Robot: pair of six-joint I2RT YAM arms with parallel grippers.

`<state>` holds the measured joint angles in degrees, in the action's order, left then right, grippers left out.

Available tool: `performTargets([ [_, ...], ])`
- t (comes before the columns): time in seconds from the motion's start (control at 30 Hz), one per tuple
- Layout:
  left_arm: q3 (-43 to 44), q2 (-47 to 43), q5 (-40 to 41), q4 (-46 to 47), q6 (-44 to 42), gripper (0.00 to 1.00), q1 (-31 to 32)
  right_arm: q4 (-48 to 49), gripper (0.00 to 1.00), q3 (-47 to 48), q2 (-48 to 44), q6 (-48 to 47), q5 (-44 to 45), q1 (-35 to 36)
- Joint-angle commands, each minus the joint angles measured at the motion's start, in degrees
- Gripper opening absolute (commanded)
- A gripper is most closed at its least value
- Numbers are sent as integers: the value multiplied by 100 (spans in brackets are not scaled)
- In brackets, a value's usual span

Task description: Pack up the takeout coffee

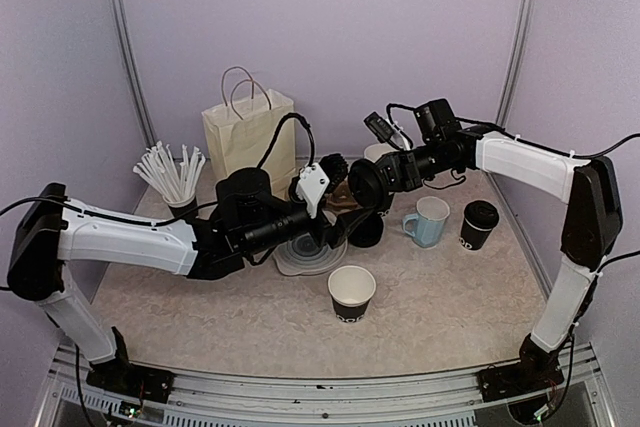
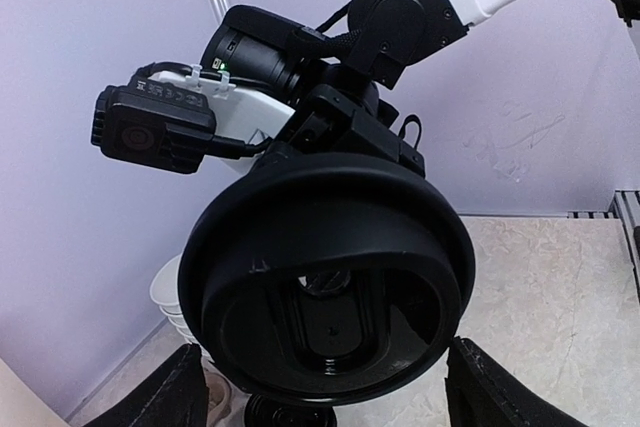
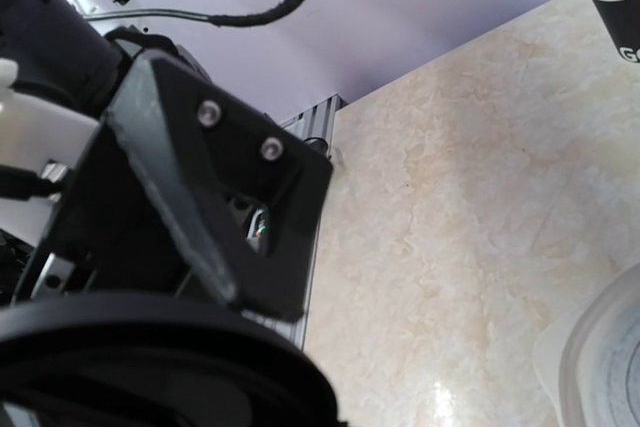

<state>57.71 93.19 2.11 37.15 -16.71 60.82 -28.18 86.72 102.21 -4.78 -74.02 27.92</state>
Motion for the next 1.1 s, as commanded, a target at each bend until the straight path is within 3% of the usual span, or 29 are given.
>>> performTargets([
  [0.0,221,117,-168,160,70,79,34,98,4,-50,-168,29,-113,-15],
  [0.23,241,119,-270,184,-24,80,141,128,4,-50,-140,56,-98,-15],
  [0.6,416,191,-91,1,339,71,146,76,7,-44,-184,-26,25,-15],
  [0.73,529,35,-150,-637,573,67,148,-500,19,134,-241,-582,321,-76],
  [0.87,578,-319,-73,-1421,857,66,163,-709,46,39,-443,-887,652,-296],
  [0.93,608,-550,-75,-1987,1037,66,166,-762,52,-75,-545,-978,692,-503],
  [1.07,873,-877,-254,-3698,1379,64,194,-991,55,-328,-737,-1309,1077,-969],
])
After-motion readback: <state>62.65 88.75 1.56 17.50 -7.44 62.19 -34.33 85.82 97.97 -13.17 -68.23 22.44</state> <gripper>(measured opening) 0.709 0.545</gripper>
